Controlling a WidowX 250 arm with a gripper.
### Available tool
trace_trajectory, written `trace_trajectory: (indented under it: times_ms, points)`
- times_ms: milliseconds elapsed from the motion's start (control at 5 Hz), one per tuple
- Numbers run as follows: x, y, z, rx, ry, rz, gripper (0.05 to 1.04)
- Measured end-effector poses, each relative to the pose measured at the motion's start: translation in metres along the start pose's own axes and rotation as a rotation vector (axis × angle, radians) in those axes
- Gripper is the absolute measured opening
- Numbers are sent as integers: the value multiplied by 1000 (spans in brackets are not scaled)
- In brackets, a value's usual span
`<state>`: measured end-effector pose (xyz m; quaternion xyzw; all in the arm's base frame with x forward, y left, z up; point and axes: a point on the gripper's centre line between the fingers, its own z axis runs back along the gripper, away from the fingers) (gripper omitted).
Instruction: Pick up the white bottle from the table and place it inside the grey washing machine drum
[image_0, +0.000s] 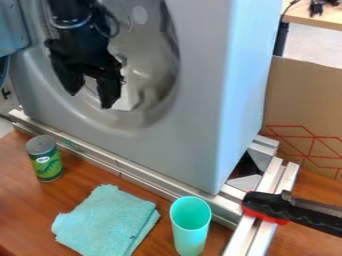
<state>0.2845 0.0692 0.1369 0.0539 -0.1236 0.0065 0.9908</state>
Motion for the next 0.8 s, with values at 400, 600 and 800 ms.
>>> trace_trajectory:
  times_ms: [400,600,800]
  points:
    - [-82,-19,8,-86,305,-42,1005]
    - [-113,-27,-3,-126,390,-100,1005]
    - [-133,-32,-9,-139,402,-144,1005]
